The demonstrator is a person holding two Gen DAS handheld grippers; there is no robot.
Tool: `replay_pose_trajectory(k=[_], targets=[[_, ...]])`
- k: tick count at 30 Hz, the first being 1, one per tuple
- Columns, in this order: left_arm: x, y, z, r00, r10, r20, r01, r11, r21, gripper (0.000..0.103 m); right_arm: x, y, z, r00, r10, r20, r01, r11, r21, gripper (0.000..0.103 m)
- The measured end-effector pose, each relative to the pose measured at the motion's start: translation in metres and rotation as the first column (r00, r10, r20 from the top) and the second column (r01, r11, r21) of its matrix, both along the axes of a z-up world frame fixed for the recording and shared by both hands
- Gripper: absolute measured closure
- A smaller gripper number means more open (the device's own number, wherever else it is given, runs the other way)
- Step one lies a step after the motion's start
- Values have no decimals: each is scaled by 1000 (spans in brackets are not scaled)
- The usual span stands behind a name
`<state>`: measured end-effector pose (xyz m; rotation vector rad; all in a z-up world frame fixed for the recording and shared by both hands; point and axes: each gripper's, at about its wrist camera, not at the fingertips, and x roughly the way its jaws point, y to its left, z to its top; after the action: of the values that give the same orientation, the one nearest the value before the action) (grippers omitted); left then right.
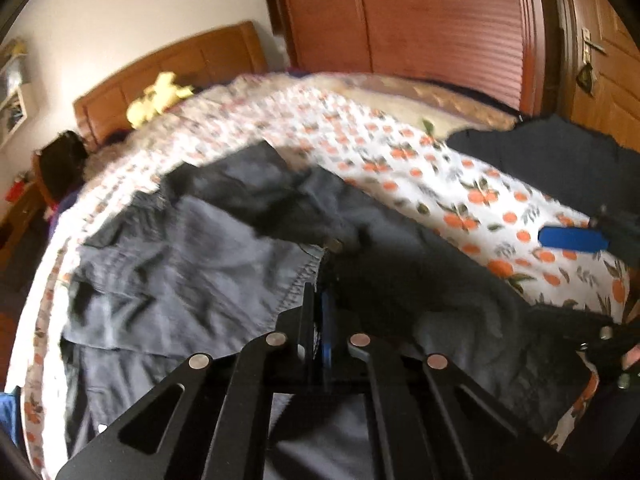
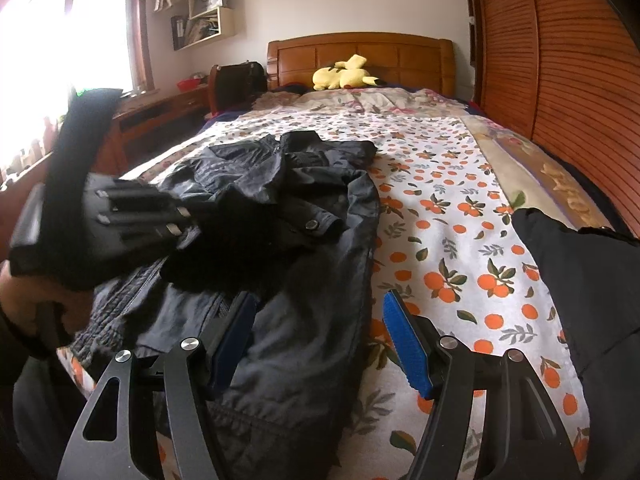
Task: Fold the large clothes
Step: 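Grasp the jacket side with the left tool, fold it toward the zipper, release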
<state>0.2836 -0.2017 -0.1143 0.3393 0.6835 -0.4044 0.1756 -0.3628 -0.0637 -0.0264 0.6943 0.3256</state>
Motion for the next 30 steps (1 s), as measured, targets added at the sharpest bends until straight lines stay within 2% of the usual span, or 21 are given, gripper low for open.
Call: replay_pose_trajectory(k=[5, 11, 18, 23, 30], targets=[[2, 50, 29, 994, 82, 67, -78, 996, -53, 101, 5, 10, 1, 1000, 11, 3, -11, 1000, -1, 39], [5, 114, 43, 979, 182, 95, -174, 981, -87, 101, 11, 28, -1, 1000, 30, -1, -30, 999, -14, 39], [6, 175, 39, 953, 282, 112, -273, 958, -92, 101, 22, 52, -4, 999, 50, -4, -50, 998, -27, 39], [12, 218, 30, 924, 364, 120, -357, 931, -71, 101, 30, 69, -8, 998, 60, -7, -61, 997, -46, 39], [23, 271, 7, 896, 441, 51, -437, 897, -75, 100, 36, 83, -13, 997, 70, -16, -71, 995, -63, 39]])
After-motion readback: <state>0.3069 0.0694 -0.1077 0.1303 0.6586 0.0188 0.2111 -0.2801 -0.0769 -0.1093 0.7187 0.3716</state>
